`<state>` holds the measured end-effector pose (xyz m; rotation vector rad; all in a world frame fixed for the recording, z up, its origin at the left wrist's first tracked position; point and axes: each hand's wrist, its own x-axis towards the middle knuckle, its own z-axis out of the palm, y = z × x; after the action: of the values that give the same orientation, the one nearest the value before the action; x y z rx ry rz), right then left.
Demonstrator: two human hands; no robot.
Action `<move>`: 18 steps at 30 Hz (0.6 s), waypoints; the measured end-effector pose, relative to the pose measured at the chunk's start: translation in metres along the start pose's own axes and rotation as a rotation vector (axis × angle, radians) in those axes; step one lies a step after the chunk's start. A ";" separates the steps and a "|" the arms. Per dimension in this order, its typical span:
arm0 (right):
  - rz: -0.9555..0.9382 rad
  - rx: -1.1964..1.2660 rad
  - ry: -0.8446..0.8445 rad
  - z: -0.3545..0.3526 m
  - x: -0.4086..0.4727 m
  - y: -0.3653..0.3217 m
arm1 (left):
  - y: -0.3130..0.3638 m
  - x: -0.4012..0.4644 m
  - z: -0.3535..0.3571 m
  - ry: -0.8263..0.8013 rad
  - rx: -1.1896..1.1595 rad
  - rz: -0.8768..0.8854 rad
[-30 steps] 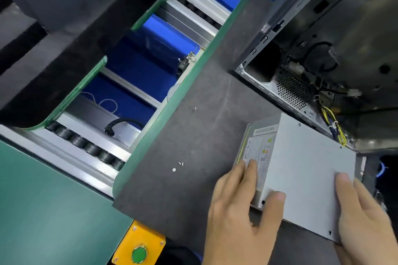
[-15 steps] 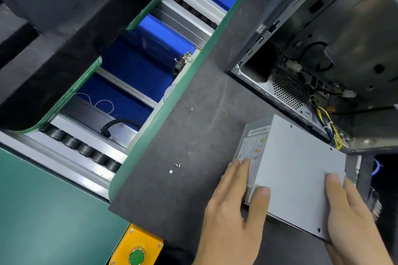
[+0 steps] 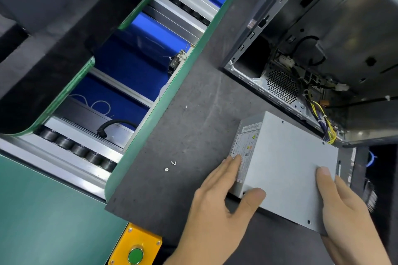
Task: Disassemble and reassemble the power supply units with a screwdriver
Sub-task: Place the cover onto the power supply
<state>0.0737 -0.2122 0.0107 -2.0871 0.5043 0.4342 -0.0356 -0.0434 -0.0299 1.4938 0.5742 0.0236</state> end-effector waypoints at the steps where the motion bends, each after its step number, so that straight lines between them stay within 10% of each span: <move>1: -0.003 0.003 -0.010 -0.001 0.000 -0.001 | 0.000 0.001 -0.002 -0.005 -0.006 -0.002; 18: -0.032 0.182 -0.251 -0.012 0.005 0.007 | 0.018 0.014 -0.023 -0.141 0.210 -0.039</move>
<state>0.0758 -0.2268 0.0091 -1.8325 0.3478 0.6003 -0.0264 -0.0155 -0.0169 1.6727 0.5032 -0.1764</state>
